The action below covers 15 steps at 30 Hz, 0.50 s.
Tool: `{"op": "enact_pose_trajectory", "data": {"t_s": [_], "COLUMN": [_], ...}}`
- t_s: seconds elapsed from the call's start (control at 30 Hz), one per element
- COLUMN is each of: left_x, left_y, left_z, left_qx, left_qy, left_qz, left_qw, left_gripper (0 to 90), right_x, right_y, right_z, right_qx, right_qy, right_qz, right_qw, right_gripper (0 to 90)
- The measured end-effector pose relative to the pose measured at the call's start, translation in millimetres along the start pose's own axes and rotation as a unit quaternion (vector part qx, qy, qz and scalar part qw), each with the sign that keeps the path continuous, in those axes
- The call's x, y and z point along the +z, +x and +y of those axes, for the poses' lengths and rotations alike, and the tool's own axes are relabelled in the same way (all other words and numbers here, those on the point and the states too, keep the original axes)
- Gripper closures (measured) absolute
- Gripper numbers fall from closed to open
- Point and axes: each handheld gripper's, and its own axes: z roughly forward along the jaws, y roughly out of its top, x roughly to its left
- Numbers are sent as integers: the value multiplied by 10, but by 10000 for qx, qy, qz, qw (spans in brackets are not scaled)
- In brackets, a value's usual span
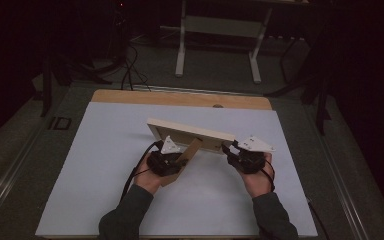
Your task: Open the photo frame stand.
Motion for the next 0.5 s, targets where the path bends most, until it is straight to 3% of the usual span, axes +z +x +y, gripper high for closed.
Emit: {"op": "enact_pose_trajectory", "data": {"t_s": [0.23,0.5], "left_x": [-37,-72], "left_y": [11,48], "left_z": [-2,-17], "left_qx": [-26,-224], "left_qy": [-64,-218], "left_qz": [-70,-141], "left_qw": [10000,9994], "left_gripper": [638,624], "right_x": [12,42], "right_y": [-16,-28], "right_z": [-36,-68], "right_qx": [28,79], "right_qy": [26,77], "right_qz": [37,57], "right_qw": [10000,9999], "right_gripper": [605,603]}}
